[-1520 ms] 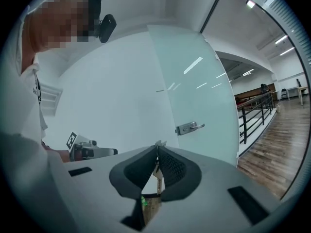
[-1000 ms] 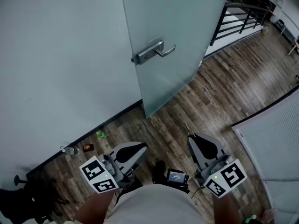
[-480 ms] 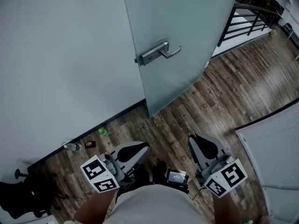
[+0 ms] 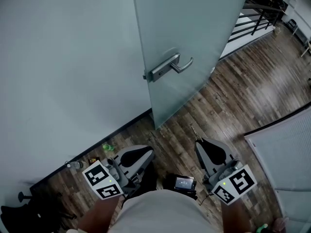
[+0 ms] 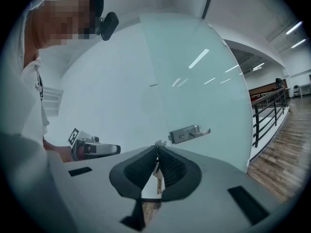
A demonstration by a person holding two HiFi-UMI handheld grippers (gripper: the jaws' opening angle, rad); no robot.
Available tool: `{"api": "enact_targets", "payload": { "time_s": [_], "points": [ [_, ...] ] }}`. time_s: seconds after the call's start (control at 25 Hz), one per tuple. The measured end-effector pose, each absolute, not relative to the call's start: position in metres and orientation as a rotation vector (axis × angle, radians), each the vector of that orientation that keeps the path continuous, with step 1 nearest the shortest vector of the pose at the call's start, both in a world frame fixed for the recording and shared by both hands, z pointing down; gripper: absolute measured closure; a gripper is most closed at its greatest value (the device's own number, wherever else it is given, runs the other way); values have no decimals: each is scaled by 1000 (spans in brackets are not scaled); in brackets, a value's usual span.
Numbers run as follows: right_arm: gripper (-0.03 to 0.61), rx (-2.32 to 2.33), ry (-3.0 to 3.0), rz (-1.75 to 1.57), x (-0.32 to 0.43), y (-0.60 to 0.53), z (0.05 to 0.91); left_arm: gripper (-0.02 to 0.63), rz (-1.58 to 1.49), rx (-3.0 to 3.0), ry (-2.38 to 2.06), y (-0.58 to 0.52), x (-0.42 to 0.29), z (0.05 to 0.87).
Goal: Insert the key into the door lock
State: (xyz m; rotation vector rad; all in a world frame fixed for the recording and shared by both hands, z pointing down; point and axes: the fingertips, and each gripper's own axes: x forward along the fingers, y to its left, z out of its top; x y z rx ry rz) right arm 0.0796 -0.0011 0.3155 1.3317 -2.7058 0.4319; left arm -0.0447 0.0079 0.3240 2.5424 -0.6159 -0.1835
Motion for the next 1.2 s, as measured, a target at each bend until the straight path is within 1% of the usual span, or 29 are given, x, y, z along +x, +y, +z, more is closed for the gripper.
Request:
{"api": "enact_targets", "payload": {
  "time_s": [0.44, 1.2],
  "points": [
    [549, 1424, -2664, 401, 45, -54, 313, 595, -158, 2572, -528, -52, -79, 321],
    [549, 1317, -2697, 388, 75, -93, 309, 595, -183, 2532, -663, -89, -58, 322]
  ]
}}
